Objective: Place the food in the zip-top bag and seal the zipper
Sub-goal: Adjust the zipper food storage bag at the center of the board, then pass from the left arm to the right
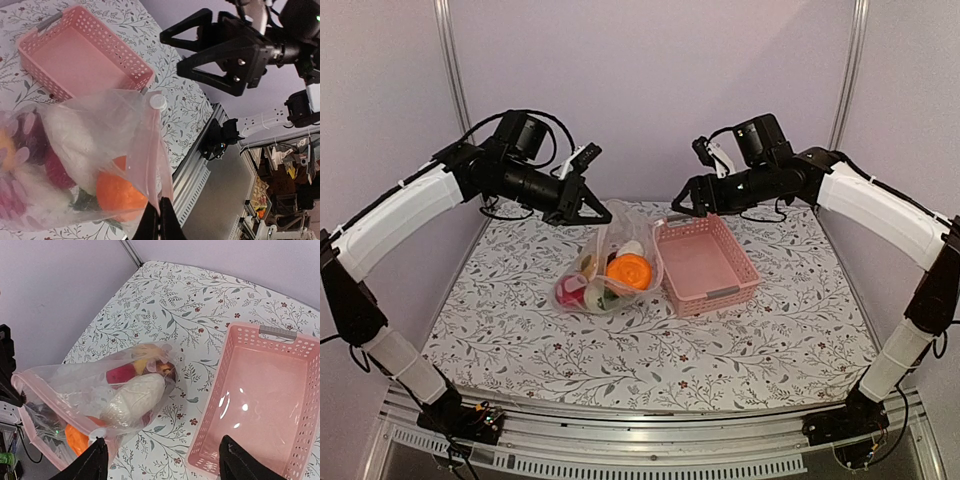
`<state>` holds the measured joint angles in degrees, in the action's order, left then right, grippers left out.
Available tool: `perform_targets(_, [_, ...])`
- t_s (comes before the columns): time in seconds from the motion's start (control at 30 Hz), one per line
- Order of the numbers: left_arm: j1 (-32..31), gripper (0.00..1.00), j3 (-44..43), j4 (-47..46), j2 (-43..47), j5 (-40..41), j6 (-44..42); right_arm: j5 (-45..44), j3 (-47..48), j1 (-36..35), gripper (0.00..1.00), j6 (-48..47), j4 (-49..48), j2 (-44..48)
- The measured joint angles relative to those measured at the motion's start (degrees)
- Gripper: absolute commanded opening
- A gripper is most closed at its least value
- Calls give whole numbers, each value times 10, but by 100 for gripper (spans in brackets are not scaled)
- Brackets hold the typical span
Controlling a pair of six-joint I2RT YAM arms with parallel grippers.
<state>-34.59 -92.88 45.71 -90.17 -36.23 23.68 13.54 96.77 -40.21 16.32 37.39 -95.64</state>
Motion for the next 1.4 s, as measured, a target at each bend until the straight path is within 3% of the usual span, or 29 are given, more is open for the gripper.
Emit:
perform_targets(0.2, [-26, 0, 4, 30, 58, 37, -38, 74, -79, -3, 56, -60, -21, 65])
perform_targets(0.37, [-25, 0, 19, 57, 43, 100, -75, 129, -164, -7, 55, -122, -58, 122])
perform_targets(0.53, [-25, 0, 34, 61, 22, 129, -99, 154, -238, -13, 55, -175, -97, 119])
perform_targets(0.83, [-28, 0, 35, 61, 16, 138, -110, 184, -198, -19, 58, -213, -160, 53])
perform_targets(1.4, [-29, 0, 28, 60, 12, 130, -121, 249, -150, -17, 63, -274, -186, -10])
